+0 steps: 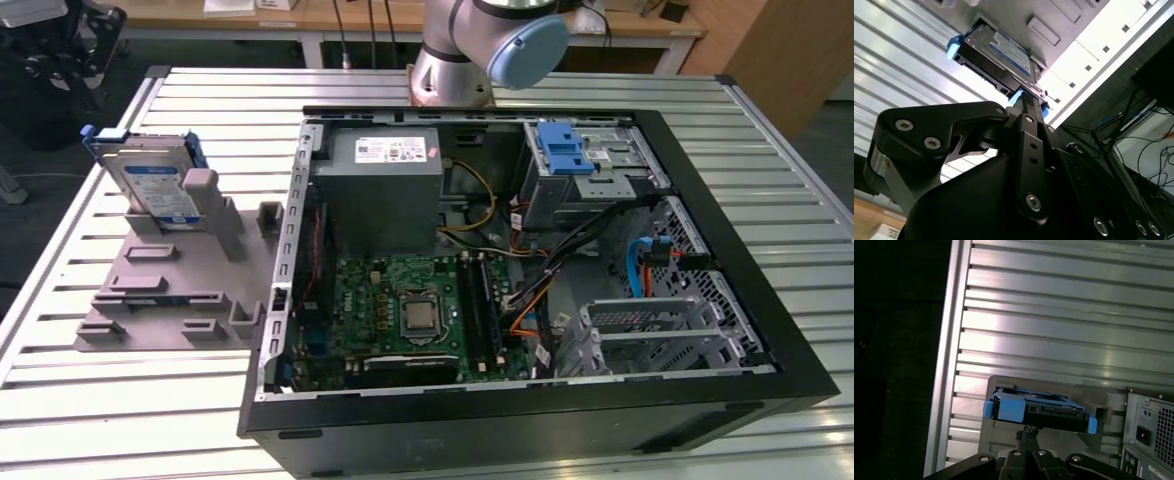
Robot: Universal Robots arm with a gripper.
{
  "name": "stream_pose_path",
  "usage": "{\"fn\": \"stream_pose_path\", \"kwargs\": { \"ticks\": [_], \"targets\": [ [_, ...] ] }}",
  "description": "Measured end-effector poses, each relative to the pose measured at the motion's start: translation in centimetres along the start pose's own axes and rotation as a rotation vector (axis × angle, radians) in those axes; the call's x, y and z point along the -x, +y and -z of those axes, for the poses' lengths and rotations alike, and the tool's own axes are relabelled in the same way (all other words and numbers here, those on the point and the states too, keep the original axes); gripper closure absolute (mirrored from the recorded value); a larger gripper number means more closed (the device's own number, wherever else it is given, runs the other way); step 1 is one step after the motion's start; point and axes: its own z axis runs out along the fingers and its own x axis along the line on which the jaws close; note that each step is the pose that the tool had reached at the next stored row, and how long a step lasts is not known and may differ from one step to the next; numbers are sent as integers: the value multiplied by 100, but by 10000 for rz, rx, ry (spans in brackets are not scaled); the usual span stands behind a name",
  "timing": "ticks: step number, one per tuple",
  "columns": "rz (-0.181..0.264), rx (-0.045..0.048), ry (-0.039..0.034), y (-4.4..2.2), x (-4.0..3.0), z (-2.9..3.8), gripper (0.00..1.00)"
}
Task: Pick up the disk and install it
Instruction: 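Pick up the disk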
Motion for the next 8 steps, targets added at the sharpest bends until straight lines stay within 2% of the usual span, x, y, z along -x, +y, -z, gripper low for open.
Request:
{"fn": "stream_pose_path", "kwargs": {
  "ticks": [8],
  "targets": [
    [612, 0, 19, 0, 0, 0, 89]
  ]
}}
